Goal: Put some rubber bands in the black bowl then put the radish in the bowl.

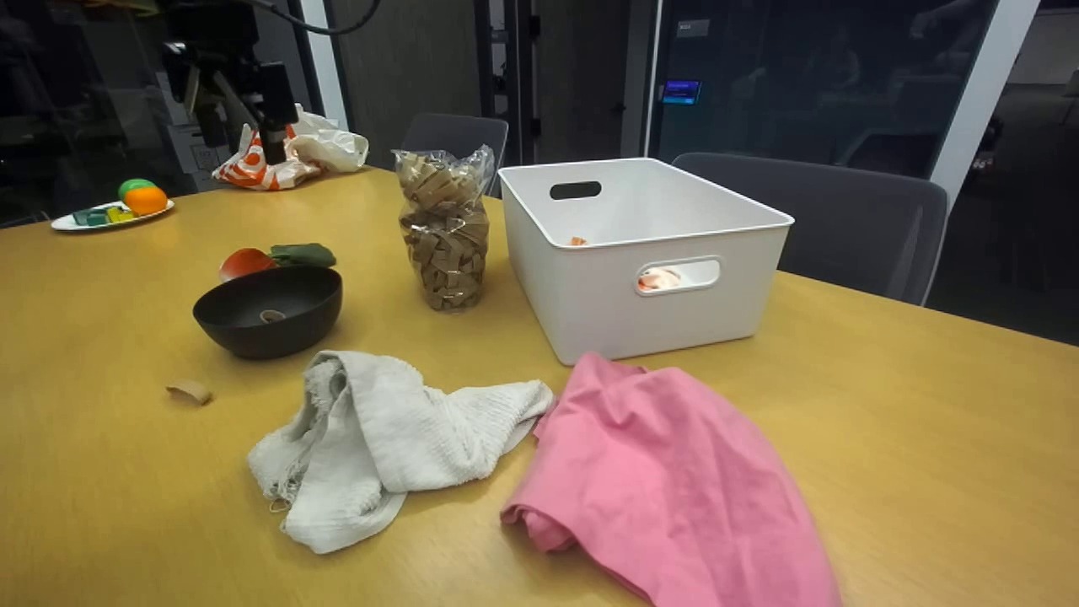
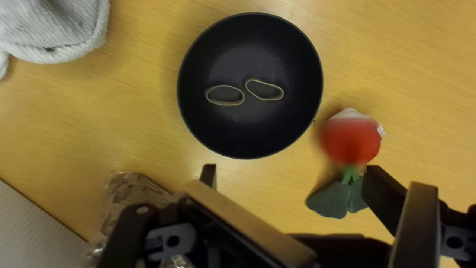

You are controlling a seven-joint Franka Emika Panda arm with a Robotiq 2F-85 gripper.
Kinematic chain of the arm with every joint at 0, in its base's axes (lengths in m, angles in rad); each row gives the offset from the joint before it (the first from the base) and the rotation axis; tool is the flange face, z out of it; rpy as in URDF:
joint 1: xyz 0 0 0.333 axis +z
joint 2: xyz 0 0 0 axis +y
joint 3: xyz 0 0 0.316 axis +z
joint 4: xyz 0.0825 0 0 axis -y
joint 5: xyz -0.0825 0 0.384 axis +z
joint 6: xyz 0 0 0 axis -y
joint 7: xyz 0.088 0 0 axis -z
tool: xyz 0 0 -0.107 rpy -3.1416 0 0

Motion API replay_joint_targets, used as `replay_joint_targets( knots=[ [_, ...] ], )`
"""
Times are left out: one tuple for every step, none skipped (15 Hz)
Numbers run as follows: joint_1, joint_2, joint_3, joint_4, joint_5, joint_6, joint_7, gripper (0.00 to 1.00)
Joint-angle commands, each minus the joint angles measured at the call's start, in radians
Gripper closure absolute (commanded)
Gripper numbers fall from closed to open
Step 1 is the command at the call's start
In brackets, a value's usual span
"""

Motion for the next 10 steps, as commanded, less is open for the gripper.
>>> replay_joint_targets(
  knots=[
    [0.052, 0.039, 0.016, 0.048, 0.05, 0.057, -0.075, 0.0],
    [0.066, 0.042, 0.025, 0.057, 0.048, 0.073, -0.095, 0.0],
    [0.077, 0.036, 0.031, 0.077, 0.035, 0.079, -0.124, 0.0],
    [0.056, 0.024, 0.026, 0.033, 0.026, 0.057, -0.072, 0.0],
    [0.067, 0.028, 0.032, 0.046, 0.026, 0.066, -0.084, 0.0],
    [0.073, 0.029, 0.036, 0.055, 0.026, 0.067, -0.09, 0.0],
    [0.075, 0.029, 0.037, 0.06, 0.026, 0.067, -0.094, 0.0],
    [0.078, 0.038, 0.044, 0.05, 0.023, 0.071, -0.092, 0.0],
    [0.088, 0.049, 0.054, 0.04, 0.028, 0.087, -0.098, 0.0],
    [0.098, 0.066, 0.063, 0.031, 0.035, 0.106, -0.106, 0.0]
  ],
)
